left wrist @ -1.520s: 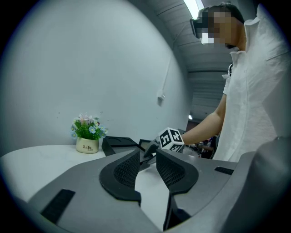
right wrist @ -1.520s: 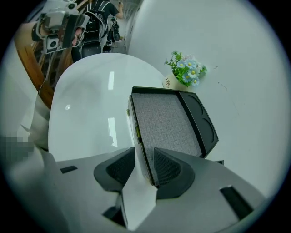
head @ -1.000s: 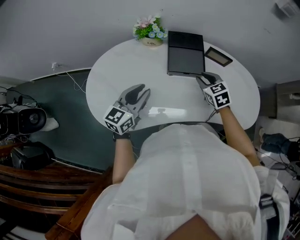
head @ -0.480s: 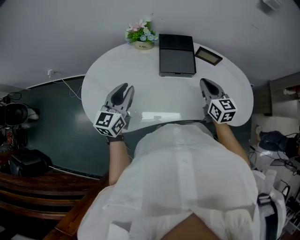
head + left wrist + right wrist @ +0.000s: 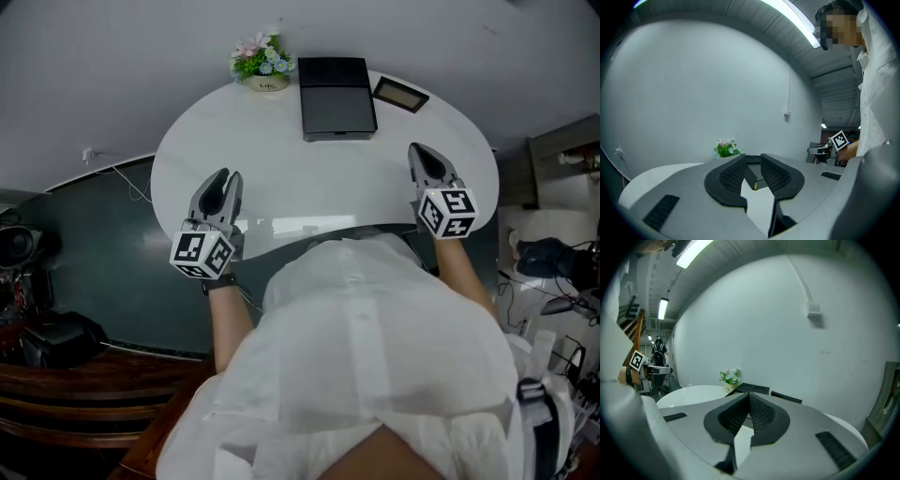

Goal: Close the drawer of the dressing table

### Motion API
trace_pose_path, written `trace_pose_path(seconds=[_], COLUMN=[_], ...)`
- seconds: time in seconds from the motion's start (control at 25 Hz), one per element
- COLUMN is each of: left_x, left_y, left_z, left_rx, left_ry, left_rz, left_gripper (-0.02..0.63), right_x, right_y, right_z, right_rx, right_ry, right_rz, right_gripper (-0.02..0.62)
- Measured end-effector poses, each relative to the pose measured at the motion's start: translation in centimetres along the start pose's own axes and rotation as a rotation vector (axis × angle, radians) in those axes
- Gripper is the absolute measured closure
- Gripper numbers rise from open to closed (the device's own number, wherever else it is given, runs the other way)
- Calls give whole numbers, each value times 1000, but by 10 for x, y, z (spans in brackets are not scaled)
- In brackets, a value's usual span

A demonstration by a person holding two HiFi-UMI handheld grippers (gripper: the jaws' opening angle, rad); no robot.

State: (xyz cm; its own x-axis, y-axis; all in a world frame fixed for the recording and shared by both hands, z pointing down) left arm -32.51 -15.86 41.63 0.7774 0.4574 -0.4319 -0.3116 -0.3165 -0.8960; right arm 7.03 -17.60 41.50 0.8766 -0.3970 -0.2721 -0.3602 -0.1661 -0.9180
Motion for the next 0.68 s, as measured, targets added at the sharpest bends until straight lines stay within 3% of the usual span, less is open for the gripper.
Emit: trace_pose_path(seconds=[0.44,0.68], left_x=[9,15], left_y=[3,-3], left_z=[-11,-14], left_rx=[14,-12], left_ry=[-31,-42], left_rz=[-19,-15], left_gripper=[559,571], right_x=[-18,-16], right_y=[20,17], right_z=[4,9], right_rx=[51,43], right_ry=[31,41], right_rz=[106,101], right_gripper=[586,586])
Point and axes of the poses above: the fingertips, and each gripper's own axes: z backward along the fingers, x to its right, y out of its top, the point moved 4 cm from there along z, backward along the fingers, and after that the axes turned 15 degrees about z, right-handed, at the moved point
